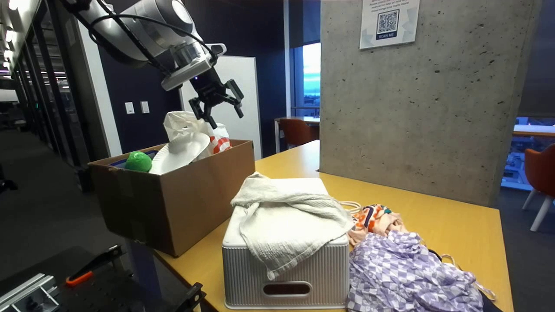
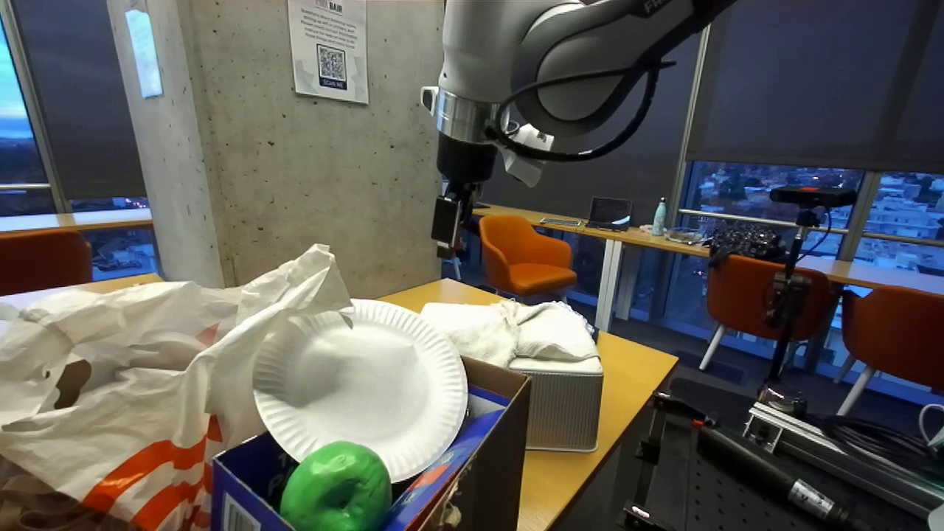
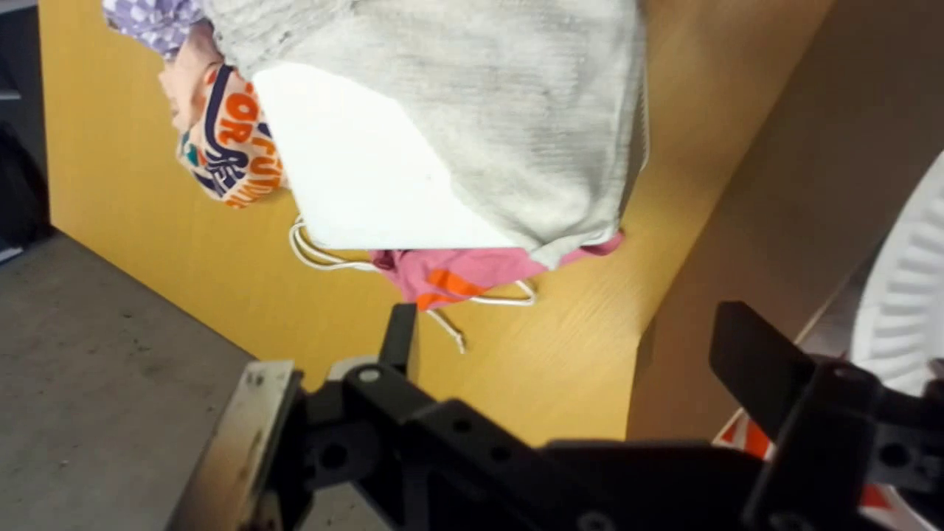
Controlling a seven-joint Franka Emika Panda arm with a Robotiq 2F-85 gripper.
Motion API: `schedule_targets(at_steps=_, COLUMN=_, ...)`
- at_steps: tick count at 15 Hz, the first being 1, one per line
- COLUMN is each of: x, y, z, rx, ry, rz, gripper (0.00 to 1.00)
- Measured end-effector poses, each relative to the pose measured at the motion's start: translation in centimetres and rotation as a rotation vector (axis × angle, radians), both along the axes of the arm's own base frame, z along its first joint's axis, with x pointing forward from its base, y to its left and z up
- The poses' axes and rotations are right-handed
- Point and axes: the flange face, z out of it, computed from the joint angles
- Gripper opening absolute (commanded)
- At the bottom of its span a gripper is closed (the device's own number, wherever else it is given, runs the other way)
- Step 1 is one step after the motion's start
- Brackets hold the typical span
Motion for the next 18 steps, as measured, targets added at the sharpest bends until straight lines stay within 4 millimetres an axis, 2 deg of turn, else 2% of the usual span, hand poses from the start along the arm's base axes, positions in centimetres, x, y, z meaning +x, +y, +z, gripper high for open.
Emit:
schedule_targets(at_steps=2, x=-1.3, y=0.5, z=-1.7, rx=-0.019, ry=0.061, rz=0.004, gripper=1.00)
schedule_targets(at_steps=6, x=-2.9, y=-1.1, z=-6.0, rx=-0.049, ry=0.160, rz=0.016, gripper=1.00)
schedule_targets(at_steps=12, x=-3.6, y=-0.6, z=-13.0, rx=-0.126, ry=0.274, rz=0.100, gripper=1.00)
schedule_targets(at_steps=18, x=-3.9, y=-1.4, z=-17.6, rx=-0.201, ry=0.338, rz=0.151, gripper=1.00)
